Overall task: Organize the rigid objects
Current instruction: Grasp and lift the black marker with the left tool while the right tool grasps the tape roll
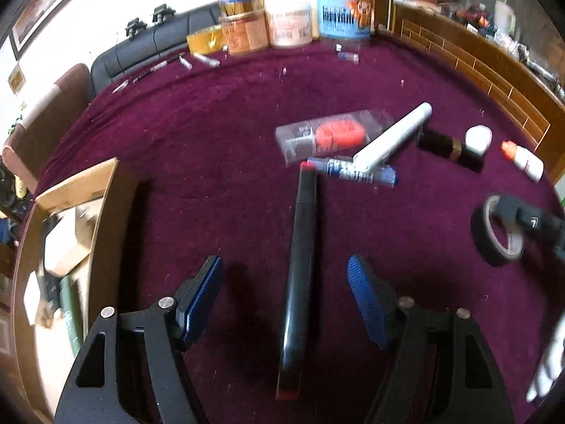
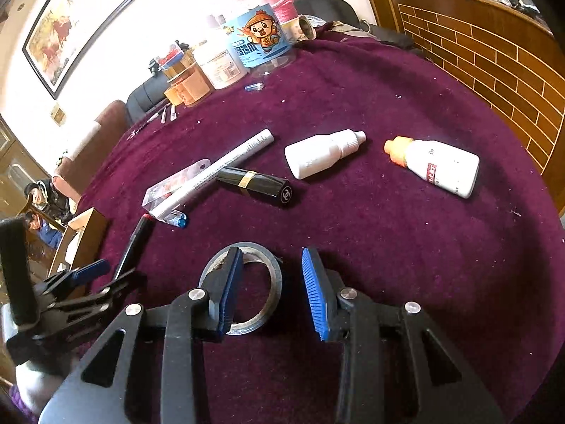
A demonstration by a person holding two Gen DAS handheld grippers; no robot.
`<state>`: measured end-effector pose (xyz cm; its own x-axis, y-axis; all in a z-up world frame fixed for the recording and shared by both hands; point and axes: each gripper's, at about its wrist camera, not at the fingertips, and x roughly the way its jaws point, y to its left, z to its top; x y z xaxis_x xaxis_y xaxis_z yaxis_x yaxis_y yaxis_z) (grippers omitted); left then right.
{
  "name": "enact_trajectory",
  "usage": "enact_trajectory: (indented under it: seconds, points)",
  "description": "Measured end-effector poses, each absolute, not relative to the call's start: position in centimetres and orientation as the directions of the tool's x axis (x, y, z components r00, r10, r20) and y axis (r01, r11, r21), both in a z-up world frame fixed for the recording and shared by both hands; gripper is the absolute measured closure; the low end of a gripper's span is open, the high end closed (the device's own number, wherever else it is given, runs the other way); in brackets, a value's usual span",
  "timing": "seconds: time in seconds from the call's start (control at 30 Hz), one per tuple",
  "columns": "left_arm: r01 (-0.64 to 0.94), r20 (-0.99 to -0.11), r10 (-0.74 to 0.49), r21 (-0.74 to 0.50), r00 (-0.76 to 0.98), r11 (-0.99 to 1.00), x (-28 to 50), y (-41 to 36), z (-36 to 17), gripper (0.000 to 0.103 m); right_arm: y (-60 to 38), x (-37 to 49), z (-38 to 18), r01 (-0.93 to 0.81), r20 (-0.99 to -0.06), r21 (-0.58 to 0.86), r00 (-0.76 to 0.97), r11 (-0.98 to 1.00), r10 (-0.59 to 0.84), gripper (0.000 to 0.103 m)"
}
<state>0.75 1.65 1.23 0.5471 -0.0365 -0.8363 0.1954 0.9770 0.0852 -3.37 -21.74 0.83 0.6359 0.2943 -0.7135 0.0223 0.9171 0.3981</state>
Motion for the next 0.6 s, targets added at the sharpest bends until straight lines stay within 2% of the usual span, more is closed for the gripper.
enact_trajectory:
  seconds: [0.03,0.07,0.13,0.23,0.3,0.6]
  points:
    - [0.206,-0.835,-0.053,0.073,0.548,0.976,0.7,1.8,1.3,0.051,-21.8,-3.2,0.7,0.020,-0.712,0.402,0.635,0.915,0.299,0.070]
    - [0.225,-0.836,-0.092,0.038,0.540,0.974,0.5,1.9,1.3,0.073,-21.8,-2.9,0.7,0.017,-0.712,0.404,0.634,0.915,0.302,0.070]
    - [0.237,-0.833,-0.086,0.055,0.546,0.970,0.0,1.6,1.6,0.092,-21.6,-2.9,0.7,0.013,-0.715,0.396,0.632,0.918,0.299,0.070]
    - [0.252,-0.838,-0.130,0.009,0.530,0.968,-0.9,1.9,1.9,0.092,-21.4,-2.9,0.7,0.001,-0.716,0.390,0.629,0.921,0.303,0.066]
    - [0.252,-0.833,-0.177,-0.047,0.524,0.967,-1.5,2.7,2.3,0.092,-21.2,-2.9,0.7,-0.019,-0.713,0.393,0.626,0.919,0.317,0.059]
    - [0.250,-0.749,-0.327,-0.220,0.576,0.943,-7.0,8.0,7.7,0.092,-20.3,-2.7,0.8,-0.016,-0.738,0.333,0.618,0.943,0.271,0.060]
